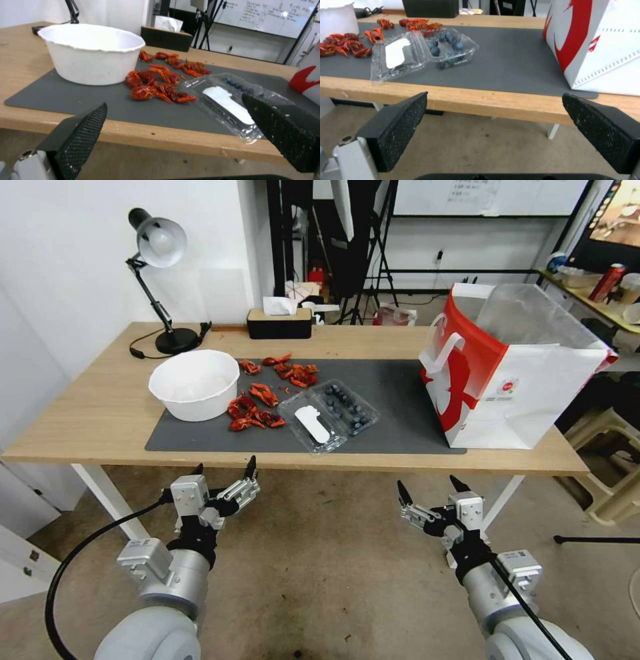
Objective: Close the takeout container lid, then place the container into the takeout bag.
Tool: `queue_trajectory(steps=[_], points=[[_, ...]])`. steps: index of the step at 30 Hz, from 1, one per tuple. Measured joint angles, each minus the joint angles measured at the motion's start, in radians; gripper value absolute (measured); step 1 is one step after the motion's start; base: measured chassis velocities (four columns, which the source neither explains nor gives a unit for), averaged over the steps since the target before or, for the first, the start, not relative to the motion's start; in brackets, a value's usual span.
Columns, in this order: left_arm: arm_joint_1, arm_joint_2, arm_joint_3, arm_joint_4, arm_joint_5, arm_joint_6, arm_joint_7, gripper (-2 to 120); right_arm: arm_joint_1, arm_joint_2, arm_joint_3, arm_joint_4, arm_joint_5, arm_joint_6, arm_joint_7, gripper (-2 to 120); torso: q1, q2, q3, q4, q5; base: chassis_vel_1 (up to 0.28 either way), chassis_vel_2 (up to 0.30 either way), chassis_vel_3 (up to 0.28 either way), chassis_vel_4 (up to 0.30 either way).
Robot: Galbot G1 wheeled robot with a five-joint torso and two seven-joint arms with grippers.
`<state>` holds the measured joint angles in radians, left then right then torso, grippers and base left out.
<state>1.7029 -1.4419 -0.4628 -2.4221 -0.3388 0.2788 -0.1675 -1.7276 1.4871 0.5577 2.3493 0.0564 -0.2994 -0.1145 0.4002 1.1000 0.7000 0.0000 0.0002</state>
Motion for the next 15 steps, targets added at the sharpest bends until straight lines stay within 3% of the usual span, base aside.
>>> queue_trajectory(steps=[15], points=[[-0.013, 0.0, -0.003, 0.048, 0.007, -0.043, 0.009, 100, 0.06, -0.027, -0.009, -0.045, 0.055, 0.03, -0.008, 100, 0.0, 0.0, 0.0, -0.0001, -0.0002, 0.0, 0.0, 0.0, 0.0]])
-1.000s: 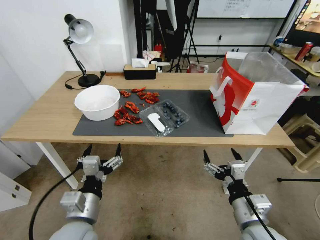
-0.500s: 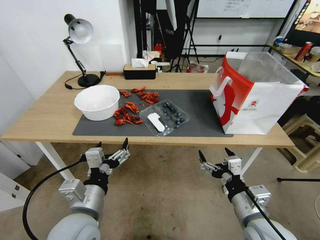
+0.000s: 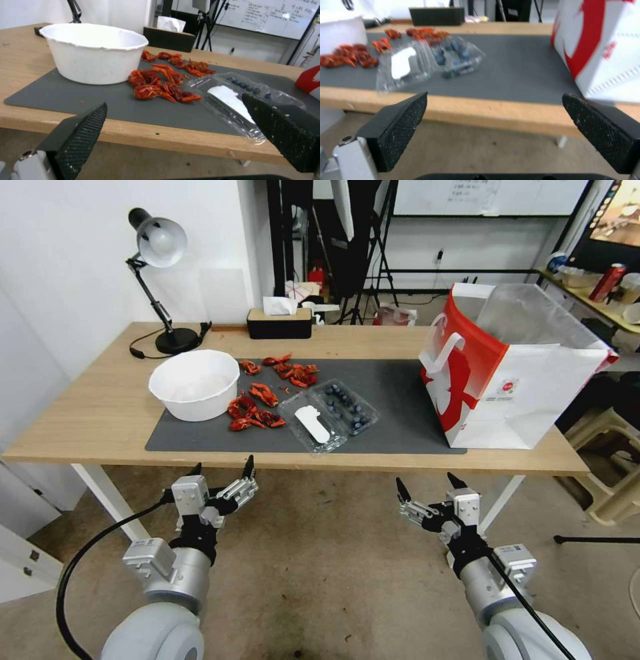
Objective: Close the takeout container lid, then place the container into the takeout bag.
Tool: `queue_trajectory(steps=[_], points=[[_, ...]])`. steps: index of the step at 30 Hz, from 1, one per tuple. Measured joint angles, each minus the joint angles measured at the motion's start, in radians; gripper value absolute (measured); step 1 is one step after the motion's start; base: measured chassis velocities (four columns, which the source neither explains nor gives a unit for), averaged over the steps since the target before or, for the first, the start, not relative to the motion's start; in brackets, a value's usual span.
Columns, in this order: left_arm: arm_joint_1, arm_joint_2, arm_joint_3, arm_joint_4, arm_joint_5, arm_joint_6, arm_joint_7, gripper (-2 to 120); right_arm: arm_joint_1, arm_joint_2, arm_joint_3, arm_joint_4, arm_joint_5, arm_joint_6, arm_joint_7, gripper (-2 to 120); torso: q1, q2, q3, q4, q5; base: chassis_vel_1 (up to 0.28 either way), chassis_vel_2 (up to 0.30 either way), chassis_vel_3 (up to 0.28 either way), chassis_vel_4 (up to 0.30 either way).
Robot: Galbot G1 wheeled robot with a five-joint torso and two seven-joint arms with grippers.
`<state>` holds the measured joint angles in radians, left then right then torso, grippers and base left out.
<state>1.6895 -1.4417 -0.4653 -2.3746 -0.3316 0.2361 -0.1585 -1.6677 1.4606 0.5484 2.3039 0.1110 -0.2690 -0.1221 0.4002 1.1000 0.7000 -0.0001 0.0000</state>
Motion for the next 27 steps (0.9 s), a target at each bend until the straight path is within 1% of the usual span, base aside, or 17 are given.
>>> queue_trajectory(steps=[4, 7, 8, 11, 12, 14, 15, 16, 17, 18, 19, 22, 23, 25, 26, 27], points=[[0.001, 0.003, -0.001, 0.008, -0.008, -0.017, 0.013, 100, 0.062, -0.032, -0.006, -0.024, 0.029, 0.013, -0.004, 100, 0.0, 0.0, 0.0, 0.0, 0.0001, 0.0, 0.0, 0.0, 0.0], [0.0, 0.002, -0.005, 0.019, -0.005, -0.031, 0.017, 100, 0.146, -0.1, -0.017, -0.065, 0.097, 0.025, -0.002, 100, 0.0, 0.0, 0.0, 0.0001, 0.0, 0.0, 0.0, 0.0, 0.0], [0.0, 0.002, -0.005, 0.019, -0.005, -0.031, 0.017, 100, 0.146, -0.1, -0.017, -0.065, 0.097, 0.025, -0.002, 100, 0.0, 0.0, 0.0, 0.0001, 0.0, 0.0, 0.0, 0.0, 0.0], [0.0, -0.001, -0.009, 0.034, 0.002, -0.051, 0.018, 100, 0.224, -0.175, -0.04, -0.14, 0.181, 0.052, -0.004, 100, 0.0, 0.0, 0.0, 0.0001, 0.0002, 0.0, 0.0, 0.0, 0.0], [0.0, -0.001, -0.009, 0.034, 0.002, -0.051, 0.018, 100, 0.224, -0.175, -0.04, -0.14, 0.181, 0.052, -0.004, 100, 0.0, 0.0, 0.0, 0.0001, 0.0002, 0.0, 0.0, 0.0, 0.0], [0.0, -0.003, -0.01, 0.04, 0.003, -0.057, 0.018, 100, 0.279, -0.212, -0.055, -0.19, 0.221, 0.069, -0.006, 100, 0.0, 0.0, 0.0, 0.0001, 0.0002, 0.0, 0.0, 0.0, 0.0], [0.0, -0.007, -0.011, 0.044, 0.004, -0.059, 0.019, 100, 0.33, -0.24, -0.073, -0.224, 0.261, 0.075, -0.002, 100, 0.0, 0.0, 0.0, 0.0001, 0.0002, 0.0, 0.0, 0.0, 0.0], [0.0, -0.007, -0.011, 0.044, 0.004, -0.059, 0.019, 100, 0.33, -0.24, -0.073, -0.224, 0.261, 0.075, -0.002, 100, 0.0, 0.0, 0.0, 0.0001, 0.0002, 0.0, 0.0, 0.0, 0.0], [-0.001, -0.01, -0.013, 0.048, 0.008, -0.061, 0.025, 100, 0.36, -0.255, -0.087, -0.24, 0.285, 0.075, 0.009, 100, 0.0, 0.0, 0.0, -0.0001, 0.0003, 0.0, 0.0, 0.0, 0.0], [-0.004, -0.014, -0.017, 0.054, 0.014, -0.068, 0.035, 100, 0.407, -0.276, -0.11, -0.263, 0.317, 0.07, 0.027, 100, 0.0, 0.0, 0.0, 0.0001, 0.0001, 0.0, 0.0, 0.0, 0.0], [-0.004, -0.014, -0.017, 0.054, 0.014, -0.068, 0.035, 100, 0.407, -0.276, -0.11, -0.263, 0.317, 0.07, 0.027, 100, 0.0, 0.0, 0.0, 0.0001, 0.0001, 0.0, 0.0, 0.0, 0.0], [-0.011, -0.027, -0.022, 0.069, 0.023, -0.083, 0.047, 100, 0.53, -0.317, -0.189, -0.323, 0.388, 0.043, 0.079, 100, 0.0, 0.0, 0.0, 0.0001, -0.0001, 0.0, 0.0, 0.0, 0.0], [-0.011, -0.027, -0.022, 0.069, 0.023, -0.083, 0.047, 100, 0.53, -0.317, -0.189, -0.323, 0.388, 0.043, 0.079, 100, 0.0, 0.0, 0.0, 0.0001, -0.0001, 0.0, 0.0, 0.0, 0.0], [-0.011, -0.033, -0.023, 0.07, 0.025, -0.085, 0.048, 100, 0.597, -0.329, -0.24, -0.353, 0.411, 0.002, 0.126, 100, 0.0, 0.0, 0.0, 0.0003, 0.0002, 0.0, 0.0, 0.0, 0.0], [-0.011, -0.033, -0.023, 0.07, 0.025, -0.085, 0.048, 100, 0.597, -0.329, -0.24, -0.353, 0.411, 0.002, 0.126, 100, 0.0, 0.0, 0.0, 0.0003, 0.0002, 0.0, 0.0, 0.0, 0.0], [-0.011, -0.035, -0.023, 0.072, 0.027, -0.089, 0.048, 100, 0.632, -0.333, -0.264, -0.365, 0.412, -0.045, 0.161, 100, 0.0, 0.0, 0.0, 0.0002, 0.0, 0.0, 0.0, 0.0, 0.0]])
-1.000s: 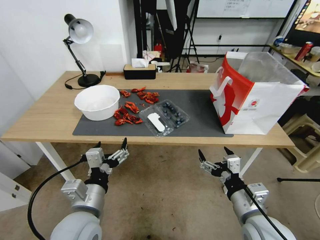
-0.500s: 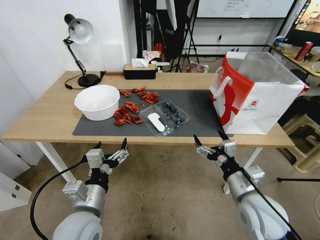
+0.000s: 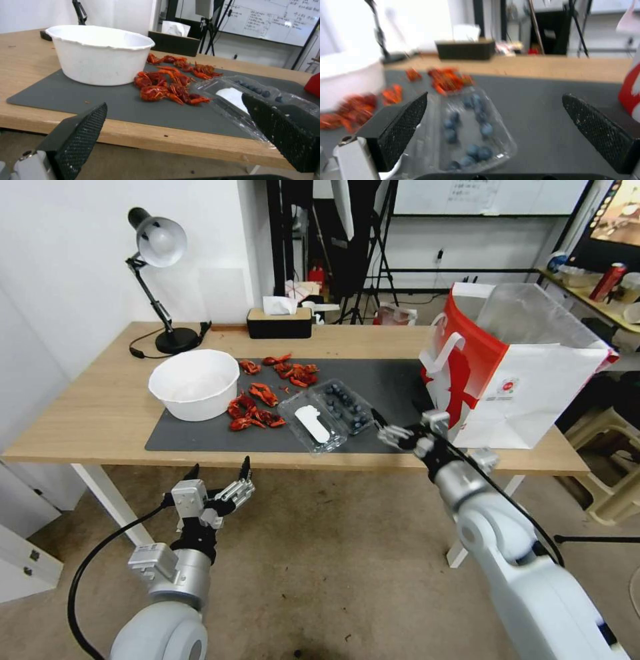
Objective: Close the takeout container lid, then place the container into the takeout bag.
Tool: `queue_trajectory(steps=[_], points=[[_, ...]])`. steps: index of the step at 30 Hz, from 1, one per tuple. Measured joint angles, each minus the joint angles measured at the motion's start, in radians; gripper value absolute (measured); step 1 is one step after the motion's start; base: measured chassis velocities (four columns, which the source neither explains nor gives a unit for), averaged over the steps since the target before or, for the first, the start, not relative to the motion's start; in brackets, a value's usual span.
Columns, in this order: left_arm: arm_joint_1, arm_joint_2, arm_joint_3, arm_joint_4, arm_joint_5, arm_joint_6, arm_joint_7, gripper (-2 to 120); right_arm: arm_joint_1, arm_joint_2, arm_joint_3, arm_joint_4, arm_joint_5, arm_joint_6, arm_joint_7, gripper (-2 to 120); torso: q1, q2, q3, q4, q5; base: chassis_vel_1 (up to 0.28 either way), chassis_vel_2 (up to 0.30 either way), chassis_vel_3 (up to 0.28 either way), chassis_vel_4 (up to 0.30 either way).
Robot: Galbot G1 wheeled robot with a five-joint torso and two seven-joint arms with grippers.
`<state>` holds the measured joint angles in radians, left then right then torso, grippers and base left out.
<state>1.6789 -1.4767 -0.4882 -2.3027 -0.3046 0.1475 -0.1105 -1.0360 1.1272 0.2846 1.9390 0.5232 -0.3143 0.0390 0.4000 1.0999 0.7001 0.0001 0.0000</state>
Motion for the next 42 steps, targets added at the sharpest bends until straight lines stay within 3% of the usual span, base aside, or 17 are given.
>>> queue_trajectory(steps=[2, 6, 13, 16, 42], points=[[0.002, -0.001, -0.003, 0.004, 0.003, -0.011, 0.001, 100, 0.066, -0.012, -0.055, -0.02, 0.014, -0.111, 0.08, 100, 0.0, 0.0, 0.0, -0.0002, 0.0, 0.0, 0.0, 0.0, 0.0], [0.004, -0.002, -0.007, 0.006, 0.004, -0.02, 0.002, 100, 0.124, -0.02, -0.099, -0.04, 0.037, -0.179, 0.145, 100, 0.0, 0.0, 0.0, -0.0002, 0.0, 0.0, 0.0, 0.0, 0.0], [0.007, -0.001, -0.015, 0.015, 0.004, -0.03, 0.011, 100, 0.306, -0.01, -0.194, -0.102, 0.116, -0.385, 0.321, 100, 0.0, 0.0, 0.0, -0.0001, -0.0001, 0.0, 0.0, 0.0, 0.0], [0.006, -0.001, -0.015, 0.02, 0.004, -0.035, 0.012, 100, 0.341, -0.007, -0.219, -0.126, 0.123, -0.418, 0.358, 100, 0.0, 0.0, 0.0, 0.0, -0.0002, 0.0, 0.0, 0.0, 0.0], [-0.003, 0.008, -0.018, 0.038, -0.003, -0.067, 0.015, 100, 0.438, -0.042, -0.35, -0.258, 0.106, -0.422, 0.331, 100, 0.0, 0.0, 0.0, -0.0001, 0.0, 0.0, 0.0, 0.0, 0.0]])
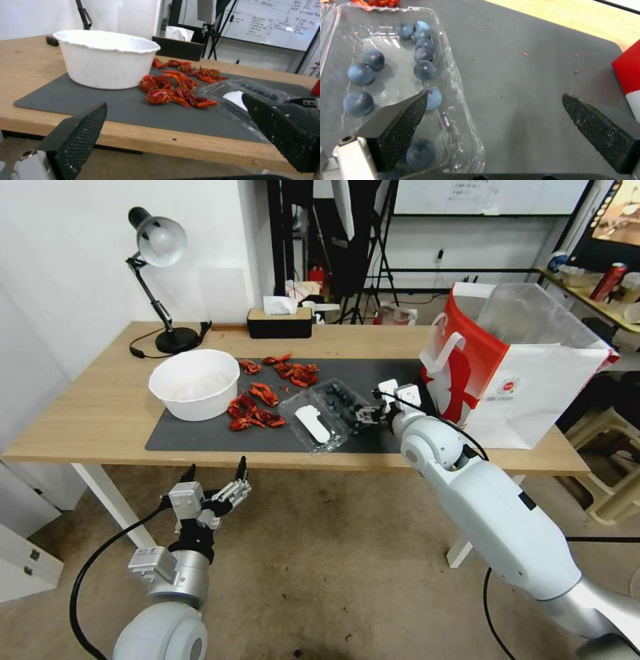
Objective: Close the takeout container lid, then place the container into the takeout bag.
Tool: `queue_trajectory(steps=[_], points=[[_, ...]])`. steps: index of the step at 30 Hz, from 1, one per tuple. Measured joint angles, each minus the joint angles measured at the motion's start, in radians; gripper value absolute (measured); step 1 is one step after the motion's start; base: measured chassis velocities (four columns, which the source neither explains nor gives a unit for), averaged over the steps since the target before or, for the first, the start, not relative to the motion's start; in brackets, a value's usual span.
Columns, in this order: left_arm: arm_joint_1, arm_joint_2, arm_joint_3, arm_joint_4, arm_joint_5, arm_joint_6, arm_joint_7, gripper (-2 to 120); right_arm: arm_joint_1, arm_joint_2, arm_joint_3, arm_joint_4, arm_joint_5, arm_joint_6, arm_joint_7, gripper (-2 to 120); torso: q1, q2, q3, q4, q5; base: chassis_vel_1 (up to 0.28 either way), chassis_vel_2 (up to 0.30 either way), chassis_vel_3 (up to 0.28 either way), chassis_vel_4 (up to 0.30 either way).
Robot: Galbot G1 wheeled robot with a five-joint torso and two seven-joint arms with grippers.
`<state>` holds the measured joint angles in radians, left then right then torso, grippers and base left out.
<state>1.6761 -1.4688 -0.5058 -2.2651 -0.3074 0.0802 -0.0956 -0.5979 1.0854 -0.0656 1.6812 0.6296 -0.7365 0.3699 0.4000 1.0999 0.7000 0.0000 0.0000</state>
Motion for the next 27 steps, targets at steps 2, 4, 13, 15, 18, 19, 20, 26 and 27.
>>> queue_trajectory(steps=[2, 4, 13, 15, 18, 19, 20, 26, 27], points=[[0.0, 0.0, -0.001, -0.001, 0.0, -0.001, 0.0, 100, 0.0, -0.001, -0.001, 0.0, 0.002, 0.0, 0.0, 100, 0.0, 0.0, 0.0, 0.0, 0.0, 0.0, 0.0, 0.0, 0.0], [-0.001, 0.001, -0.001, -0.002, -0.001, -0.002, 0.0, 100, 0.0, -0.006, -0.006, 0.001, 0.005, 0.001, 0.0, 100, 0.0, 0.0, 0.0, 0.0, 0.0, 0.0, 0.0, 0.0, 0.0], [-0.002, -0.002, 0.001, -0.003, -0.001, -0.006, 0.0, 100, -0.002, -0.017, -0.008, 0.007, 0.011, 0.002, 0.014, 100, 0.0, 0.0, 0.0, 0.0, 0.0001, 0.0, 0.0, 0.0, 0.0], [-0.001, -0.003, 0.002, -0.003, 0.0, -0.006, 0.0, 100, -0.004, -0.021, -0.008, 0.01, 0.015, 0.002, 0.019, 100, 0.0, 0.0, 0.0, 0.0, 0.0, 0.0, 0.0, 0.0, 0.0], [0.0, -0.003, 0.002, -0.003, 0.001, -0.009, 0.0, 100, -0.008, -0.025, -0.004, 0.013, 0.02, 0.002, 0.021, 100, 0.0, 0.0, 0.0, 0.0, 0.0, 0.0, 0.0, 0.0, 0.0], [0.0, -0.003, 0.002, -0.003, 0.001, -0.01, 0.0, 100, -0.01, -0.025, -0.004, 0.014, 0.022, 0.002, 0.022, 100, 0.0, 0.0, 0.0, 0.0, 0.0, 0.0, 0.0, 0.0, 0.0], [0.0, -0.003, 0.002, -0.003, 0.001, -0.01, 0.0, 100, -0.01, -0.025, -0.004, 0.014, 0.022, 0.002, 0.022, 100, 0.0, 0.0, 0.0, 0.0, 0.0, 0.0, 0.0, 0.0, 0.0], [0.001, -0.001, -0.001, -0.003, 0.001, -0.014, 0.001, 100, -0.012, -0.027, -0.004, 0.014, 0.025, 0.003, 0.034, 100, 0.0, 0.0, 0.0, 0.0, 0.0, 0.0, 0.0, 0.0, 0.0], [0.002, 0.0, -0.002, -0.003, 0.001, -0.018, 0.001, 100, -0.013, -0.027, -0.004, 0.014, 0.027, 0.003, 0.041, 100, 0.0, 0.0, 0.0, 0.0, 0.0, 0.0, 0.0, 0.0, 0.0]])
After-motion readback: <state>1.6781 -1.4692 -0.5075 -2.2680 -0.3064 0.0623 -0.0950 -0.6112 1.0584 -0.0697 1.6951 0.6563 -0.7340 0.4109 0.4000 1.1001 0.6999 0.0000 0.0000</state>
